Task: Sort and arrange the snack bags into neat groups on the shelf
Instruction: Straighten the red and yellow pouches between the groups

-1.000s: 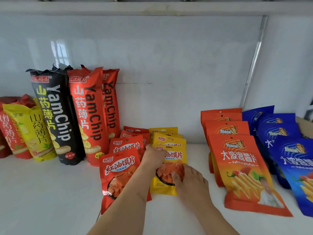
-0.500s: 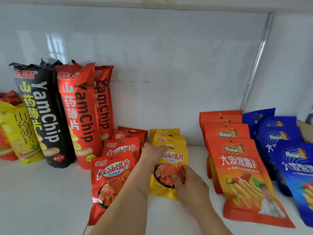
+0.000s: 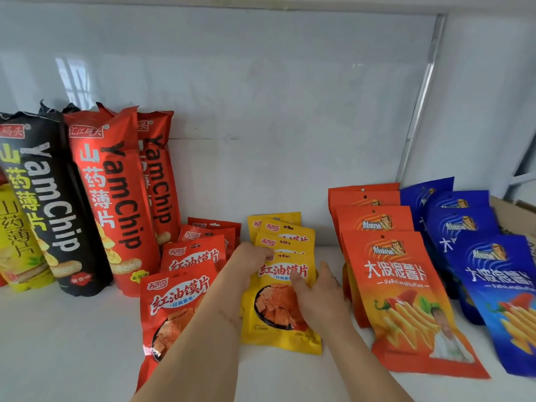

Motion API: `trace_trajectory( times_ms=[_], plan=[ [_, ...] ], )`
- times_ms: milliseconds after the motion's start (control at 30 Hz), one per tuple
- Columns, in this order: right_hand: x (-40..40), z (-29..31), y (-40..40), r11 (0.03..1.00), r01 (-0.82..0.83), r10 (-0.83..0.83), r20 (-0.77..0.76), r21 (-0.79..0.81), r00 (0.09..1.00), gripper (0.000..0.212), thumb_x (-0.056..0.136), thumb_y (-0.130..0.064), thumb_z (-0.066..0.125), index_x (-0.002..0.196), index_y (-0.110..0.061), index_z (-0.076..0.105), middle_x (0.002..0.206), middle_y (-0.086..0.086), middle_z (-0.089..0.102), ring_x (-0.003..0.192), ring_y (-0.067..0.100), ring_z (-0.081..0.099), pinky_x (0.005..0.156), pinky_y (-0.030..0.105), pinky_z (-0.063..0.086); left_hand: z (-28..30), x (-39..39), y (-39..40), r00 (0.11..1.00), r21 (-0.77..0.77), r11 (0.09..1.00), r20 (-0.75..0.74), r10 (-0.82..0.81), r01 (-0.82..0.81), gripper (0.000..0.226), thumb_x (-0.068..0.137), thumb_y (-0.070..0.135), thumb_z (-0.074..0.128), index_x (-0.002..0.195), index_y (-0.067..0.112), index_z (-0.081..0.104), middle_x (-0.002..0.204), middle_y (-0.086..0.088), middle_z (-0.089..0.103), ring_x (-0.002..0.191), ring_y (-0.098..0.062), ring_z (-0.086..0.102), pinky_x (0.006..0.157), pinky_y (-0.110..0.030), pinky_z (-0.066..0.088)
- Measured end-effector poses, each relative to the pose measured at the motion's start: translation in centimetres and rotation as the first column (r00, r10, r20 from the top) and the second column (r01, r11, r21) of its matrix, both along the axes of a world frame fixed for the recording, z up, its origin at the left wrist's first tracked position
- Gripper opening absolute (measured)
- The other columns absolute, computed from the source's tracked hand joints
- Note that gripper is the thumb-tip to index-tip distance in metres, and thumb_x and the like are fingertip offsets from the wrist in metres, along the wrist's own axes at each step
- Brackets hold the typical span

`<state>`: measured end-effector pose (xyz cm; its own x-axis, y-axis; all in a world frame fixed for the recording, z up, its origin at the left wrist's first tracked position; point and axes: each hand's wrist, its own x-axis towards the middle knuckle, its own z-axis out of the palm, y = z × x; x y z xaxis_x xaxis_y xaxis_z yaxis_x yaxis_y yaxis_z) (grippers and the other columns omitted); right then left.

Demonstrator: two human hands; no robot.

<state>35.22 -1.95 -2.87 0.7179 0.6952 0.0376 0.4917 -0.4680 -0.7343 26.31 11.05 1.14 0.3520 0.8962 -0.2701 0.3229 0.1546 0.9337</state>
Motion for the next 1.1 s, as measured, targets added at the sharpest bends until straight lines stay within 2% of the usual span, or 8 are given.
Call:
trace_trajectory(
  times_ms=[100, 200, 300, 567, 700, 867, 1000, 1100],
  plan=[
    [0.5, 0.2, 1.2, 0.999, -0.027, 0.027, -0.003, -0.017, 1.0, 0.078, 0.079, -0.078, 0.033, 0.138, -0.027, 0.038, 0.135, 0.002, 0.055, 0.13, 0.028, 0.046, 0.109, 0.048, 0.034, -1.2, 0.1, 0.2, 0.998, 0.02, 1.0, 0.064, 0.022, -0.023, 0.027, 0.091, 0.018, 0.07, 0.113, 0.008, 0.057, 0.101, -0.01, 0.071, 0.089, -0.028, 0.072, 0.079, -0.042, 0.061],
    [0.7, 0.5, 1.5, 0.998, -0.029, 0.03, -0.002, 0.047, 1.0, 0.056, 0.08, -0.076, 0.038, 0.116, -0.034, 0.045, 0.118, -0.005, 0.065, 0.118, 0.026, 0.058, 0.102, 0.044, 0.042, -1.8, 0.2, 0.2, 0.985, 0.055, 0.995, 0.157, 0.076, -0.086, 0.021, 0.096, 0.023, 0.064, 0.112, 0.018, 0.05, 0.094, 0.0, 0.065, 0.083, -0.02, 0.069, 0.065, -0.032, 0.056],
    [0.8, 0.5, 1.2, 0.993, -0.029, 0.033, -0.027, 0.114, 0.999, 0.038, 0.09, -0.062, 0.048, 0.117, -0.035, 0.042, 0.113, -0.005, 0.068, 0.11, 0.027, 0.063, 0.094, 0.041, 0.047, -2.1, 0.4, -0.3, 0.97, 0.102, 0.988, 0.226, 0.088, -0.114, 0.018, 0.1, 0.027, 0.06, 0.114, 0.022, 0.052, 0.092, 0.005, 0.064, 0.08, -0.015, 0.067, 0.059, -0.028, 0.052],
    [2.1, -0.3, 1.6, 0.975, -0.101, 0.098, 0.022, 0.196, 0.995, 0.046, 0.094, -0.051, 0.048, 0.134, -0.029, 0.039, 0.127, -0.004, 0.058, 0.115, 0.022, 0.058, 0.094, 0.044, 0.05, -1.9, 1.7, -1.0, 0.981, 0.152, 0.986, 0.168, -0.098, 0.072, 0.026, 0.1, 0.036, 0.059, 0.123, 0.027, 0.053, 0.111, -0.001, 0.073, 0.091, -0.023, 0.075, 0.083, -0.045, 0.062],
    [2.7, 0.3, 1.6, 0.982, -0.112, 0.107, 0.04, 0.153, 0.993, 0.047, 0.098, -0.048, 0.045, 0.138, -0.025, 0.036, 0.131, 0.0, 0.057, 0.119, 0.023, 0.058, 0.094, 0.044, 0.05, -1.8, 2.0, -0.9, 0.989, 0.222, 0.973, 0.119, -0.09, 0.062, 0.03, 0.101, 0.029, 0.058, 0.13, 0.024, 0.049, 0.115, -0.002, 0.071, 0.09, -0.019, 0.073, 0.07, -0.033, 0.062],
    [1.2, 1.2, -0.4, 0.994, -0.058, 0.075, 0.185, -0.096, 0.98, 0.079, 0.098, -0.06, 0.03, 0.156, -0.013, 0.005, 0.156, 0.01, 0.03, 0.137, 0.03, 0.039, 0.105, 0.039, 0.037, -1.9, 2.7, -1.5, 0.977, 0.235, 0.971, 0.212, -0.016, -0.035, 0.034, 0.102, 0.022, 0.058, 0.133, 0.024, 0.047, 0.113, 0.003, 0.067, 0.085, -0.014, 0.067, 0.067, -0.027, 0.055],
    [-0.2, -0.2, -2.2, 0.987, -0.043, 0.085, 0.277, -0.157, 0.957, 0.07, 0.1, -0.057, 0.027, 0.154, -0.015, 0.012, 0.154, 0.007, 0.03, 0.135, 0.027, 0.038, 0.107, 0.038, 0.035, -1.9, 3.5, -1.5, 0.977, 0.175, 0.984, 0.213, -0.006, -0.032, 0.057, 0.102, 0.025, 0.058, 0.153, 0.019, 0.033, 0.118, 0.002, 0.061, 0.096, -0.021, 0.068, 0.079, -0.036, 0.059],
    [-0.3, -0.9, -2.5, 0.984, -0.006, 0.068, 0.338, -0.18, 0.939, 0.066, 0.101, -0.056, 0.023, 0.153, -0.015, 0.017, 0.152, 0.005, 0.031, 0.133, 0.026, 0.038, 0.106, 0.036, 0.034, -2.2, 4.1, -1.3, 0.984, 0.13, 0.991, 0.18, -0.011, -0.012, 0.057, 0.102, 0.029, 0.057, 0.152, 0.018, 0.033, 0.119, -0.003, 0.063, 0.099, -0.026, 0.07, 0.088, -0.045, 0.059]
  ],
)
